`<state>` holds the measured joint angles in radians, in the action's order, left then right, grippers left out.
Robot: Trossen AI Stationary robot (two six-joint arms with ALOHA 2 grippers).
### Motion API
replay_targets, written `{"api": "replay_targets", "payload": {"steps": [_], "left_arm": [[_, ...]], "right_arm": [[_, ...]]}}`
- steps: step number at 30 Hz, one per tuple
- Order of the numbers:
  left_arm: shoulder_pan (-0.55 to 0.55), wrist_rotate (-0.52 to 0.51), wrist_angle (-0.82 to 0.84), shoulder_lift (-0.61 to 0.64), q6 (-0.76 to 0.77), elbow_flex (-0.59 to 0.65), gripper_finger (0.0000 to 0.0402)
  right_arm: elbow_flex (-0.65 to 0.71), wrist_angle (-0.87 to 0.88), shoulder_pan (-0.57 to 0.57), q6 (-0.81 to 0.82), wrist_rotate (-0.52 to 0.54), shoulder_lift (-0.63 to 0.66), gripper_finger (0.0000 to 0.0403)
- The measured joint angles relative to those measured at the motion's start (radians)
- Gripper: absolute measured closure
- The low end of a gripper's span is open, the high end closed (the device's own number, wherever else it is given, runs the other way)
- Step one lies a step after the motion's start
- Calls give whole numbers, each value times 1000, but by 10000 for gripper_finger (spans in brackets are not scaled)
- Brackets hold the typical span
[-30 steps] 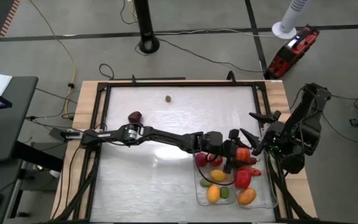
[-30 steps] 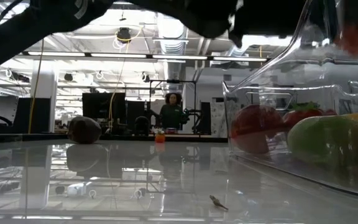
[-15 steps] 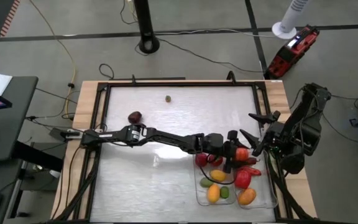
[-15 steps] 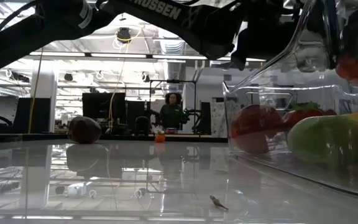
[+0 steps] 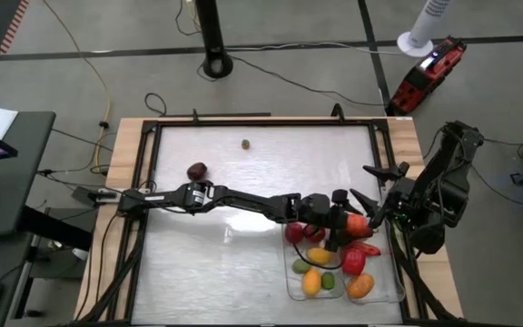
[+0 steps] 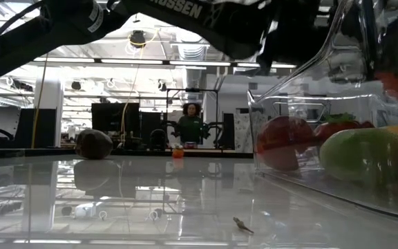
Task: Sort produce into baskets
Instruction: Put the pumpkin into the right transparent bin, then put the persimmon into the left transparent bin
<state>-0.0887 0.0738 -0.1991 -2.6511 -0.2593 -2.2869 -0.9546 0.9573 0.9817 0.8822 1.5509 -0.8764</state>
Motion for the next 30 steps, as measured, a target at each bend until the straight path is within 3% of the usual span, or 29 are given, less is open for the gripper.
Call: {"api": "replay_targets", "payload": {"steps": [3,10,15,18,30], "left_arm": [[0,0,76,2,-6,-69,70],[0,-14,175,56,-16,-64,70],[0,-106,350,118,-67,-66,70],[7,-108,406,122,-47,-65,70],[63,-66,437,128,-24,-64,70]], "right_arm": [[0,0,0,0,-4,0,24],[0,5,0,0,-9,0,24],[0,3,0,2,-9,0,24],[0,2,0,2,-9,0,24],[1,0,0,2,-34,-1,24]]}}
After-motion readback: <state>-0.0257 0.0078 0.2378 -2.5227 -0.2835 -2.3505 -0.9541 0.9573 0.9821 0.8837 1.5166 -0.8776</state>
